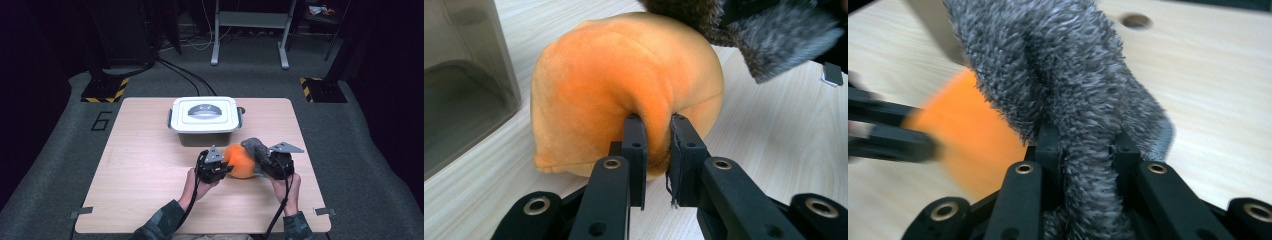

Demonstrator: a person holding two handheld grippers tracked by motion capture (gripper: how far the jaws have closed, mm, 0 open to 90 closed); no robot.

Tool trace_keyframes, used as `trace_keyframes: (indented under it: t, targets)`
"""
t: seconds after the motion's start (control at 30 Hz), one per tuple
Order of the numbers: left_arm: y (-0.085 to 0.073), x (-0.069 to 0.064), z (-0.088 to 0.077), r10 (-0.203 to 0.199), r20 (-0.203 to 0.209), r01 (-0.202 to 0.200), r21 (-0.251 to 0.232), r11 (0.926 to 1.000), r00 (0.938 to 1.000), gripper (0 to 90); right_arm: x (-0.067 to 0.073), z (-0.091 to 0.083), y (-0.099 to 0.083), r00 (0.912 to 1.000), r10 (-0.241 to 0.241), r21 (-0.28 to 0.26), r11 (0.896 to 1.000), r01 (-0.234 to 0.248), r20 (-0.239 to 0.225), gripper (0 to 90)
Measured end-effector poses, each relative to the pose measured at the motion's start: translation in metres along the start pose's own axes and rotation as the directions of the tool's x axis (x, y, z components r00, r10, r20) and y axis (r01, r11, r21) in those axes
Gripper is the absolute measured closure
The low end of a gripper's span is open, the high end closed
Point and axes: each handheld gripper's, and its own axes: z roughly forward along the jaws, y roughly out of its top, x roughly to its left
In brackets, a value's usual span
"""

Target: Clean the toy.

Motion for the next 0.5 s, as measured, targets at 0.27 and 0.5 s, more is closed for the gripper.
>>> trace_keyframes:
  t: [0.27,0.5]
  targets:
    - [-0.001,0.001,0.0,0.001,0.006,-0.001,0.001,1.0,1.0,79.8,0.022,0.016,0.007,0.9966,-0.082,0.022,0.996,0.082,-0.014,72.7]
    - [-0.001,0.0,0.002,-0.006,0.011,0.006,0.002,1.0,0.9999,79.9,0.015,0.013,0.002,0.996,-0.086,0.048,0.995,0.085,0.022,72.9]
